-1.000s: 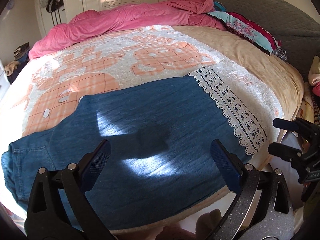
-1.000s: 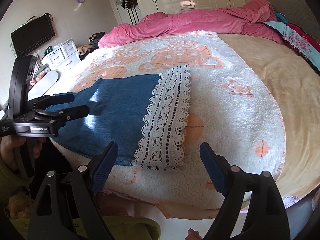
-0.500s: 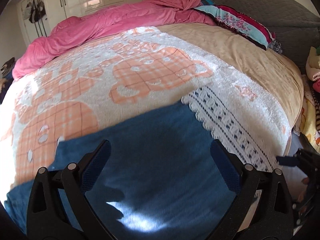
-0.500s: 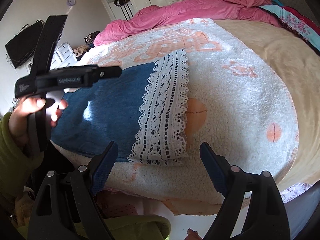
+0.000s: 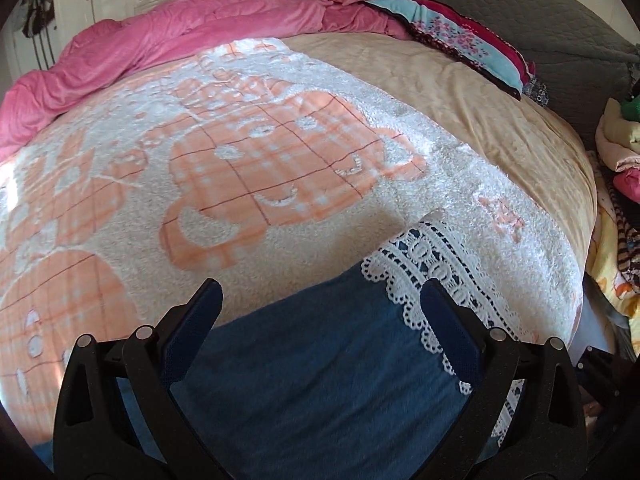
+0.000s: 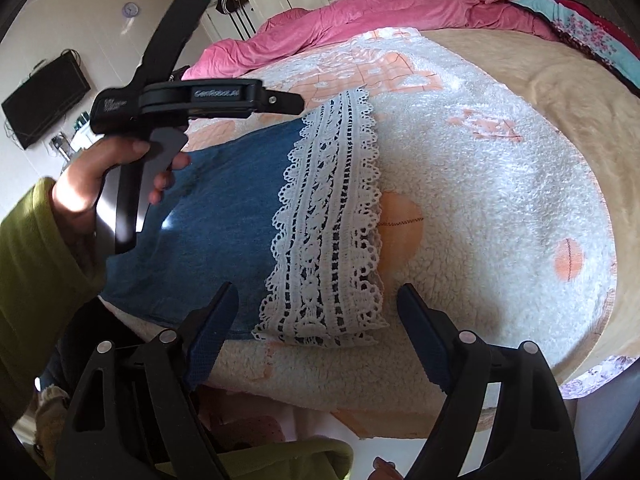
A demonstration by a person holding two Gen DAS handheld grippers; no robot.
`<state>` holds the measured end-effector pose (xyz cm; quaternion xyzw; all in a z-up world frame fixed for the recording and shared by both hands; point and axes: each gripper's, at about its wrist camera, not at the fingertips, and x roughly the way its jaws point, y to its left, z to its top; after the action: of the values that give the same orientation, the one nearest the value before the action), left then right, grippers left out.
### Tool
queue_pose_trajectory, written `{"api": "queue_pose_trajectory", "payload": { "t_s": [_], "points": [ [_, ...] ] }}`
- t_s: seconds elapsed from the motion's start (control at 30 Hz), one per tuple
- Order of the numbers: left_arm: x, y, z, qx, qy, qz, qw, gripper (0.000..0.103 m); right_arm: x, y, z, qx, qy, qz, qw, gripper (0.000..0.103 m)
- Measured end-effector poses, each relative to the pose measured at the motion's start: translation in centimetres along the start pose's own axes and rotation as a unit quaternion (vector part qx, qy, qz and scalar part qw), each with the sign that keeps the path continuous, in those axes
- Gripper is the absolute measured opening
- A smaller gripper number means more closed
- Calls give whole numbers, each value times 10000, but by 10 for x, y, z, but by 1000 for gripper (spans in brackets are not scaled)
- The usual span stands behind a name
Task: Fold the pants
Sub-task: 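Grasp the lace trim edge with the left tool and lift it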
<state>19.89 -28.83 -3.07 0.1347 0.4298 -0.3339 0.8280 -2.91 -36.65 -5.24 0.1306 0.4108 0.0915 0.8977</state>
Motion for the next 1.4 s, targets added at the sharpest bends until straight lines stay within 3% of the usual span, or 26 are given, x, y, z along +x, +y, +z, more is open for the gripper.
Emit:
{"api": "queue_pose_trajectory", "payload": {
  "t_s": [0.1,0.17,0.27,0.43,0.57,0.67,0.9,0.97,1.13,1.3,1.4],
  "points": [
    [13,-1,3,92,142,-167,9997,86,1,4,0,-83,-49,-143,9999,73],
    [20,0,4,80,236,-380,9990,83,1,6,1,-138,-73,-125,9998,60],
    [28,2,3,94,329,-716,9968,69,3,10,1,-280,-42,-113,9995,59],
    [35,1,4,246,500,-953,9939,61,6,6,6,-172,-106,60,9998,58],
    [33,-5,5,529,606,-1196,9896,44,7,-1,10,78,-182,340,9992,49],
    [33,-9,3,703,620,-1182,9886,44,11,3,8,103,-157,481,9987,46],
    [38,-9,1,574,688,-1164,9892,44,14,7,10,137,-154,575,9981,46],
    [36,-13,1,560,718,-1137,9893,32,15,7,11,133,-156,573,9981,43],
    [30,-26,1,645,779,-763,9919,22,13,12,16,80,-143,531,9985,36],
    [23,-14,1,334,662,-905,9931,12,11,20,20,-2,-201,606,9980,29],
    [11,-1,-1,-13,440,-1211,9917,9,9,31,27,-136,-264,698,9971,26]
  ]
}}
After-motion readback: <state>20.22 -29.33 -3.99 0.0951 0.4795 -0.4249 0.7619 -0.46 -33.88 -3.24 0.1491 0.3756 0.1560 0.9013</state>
